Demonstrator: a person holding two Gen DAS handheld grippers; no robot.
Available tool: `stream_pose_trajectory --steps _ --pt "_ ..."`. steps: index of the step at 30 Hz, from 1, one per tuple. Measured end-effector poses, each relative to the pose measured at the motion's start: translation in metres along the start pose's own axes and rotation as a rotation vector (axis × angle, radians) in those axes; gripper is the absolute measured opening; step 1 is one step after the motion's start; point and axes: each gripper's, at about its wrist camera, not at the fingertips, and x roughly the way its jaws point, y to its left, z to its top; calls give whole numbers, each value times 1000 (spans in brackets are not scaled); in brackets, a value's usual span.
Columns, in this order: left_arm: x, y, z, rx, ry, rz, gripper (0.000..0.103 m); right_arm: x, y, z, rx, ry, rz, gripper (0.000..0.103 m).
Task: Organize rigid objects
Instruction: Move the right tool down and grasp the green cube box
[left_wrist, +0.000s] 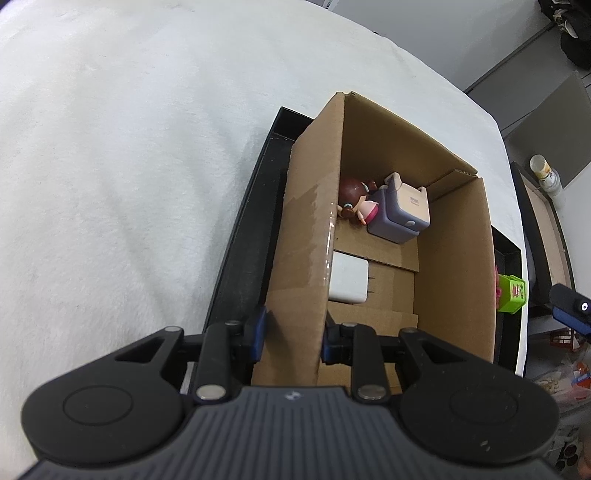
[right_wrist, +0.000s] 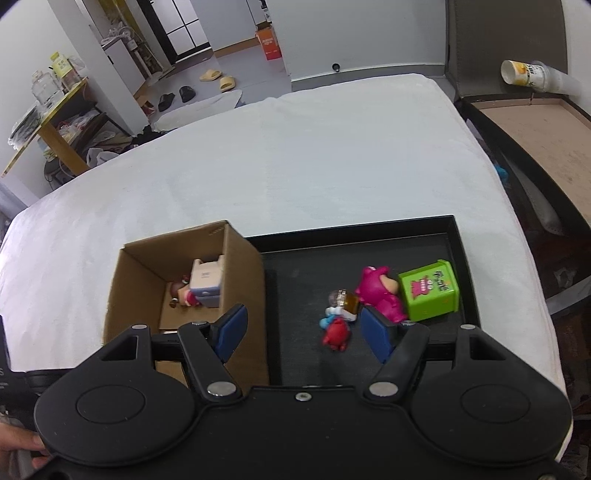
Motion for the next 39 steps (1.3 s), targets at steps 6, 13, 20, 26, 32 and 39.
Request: stream_pose_trajectory --steps 6,13,20,26,32,39 --pt "-1 -2 -1 6 -2 16 26 16 -31 1 -3 -2 -71 69" --pt "-1 -3 0 4 2 23 25 35 -61 2 -4 9 -136 69" --pt "0 -3 0 12 9 23 25 53 -74 1 -43 7 -191 69" --pt "2 -2 1 12 12 25 25 68 -73 0 -91 13 -219 68" --pt "3 -2 0 8 11 22 25 81 -72 1 -144 41 -234 50" --pt "2 -3 0 7 10 23 25 59 -65 -3 -162 31 -210 49"
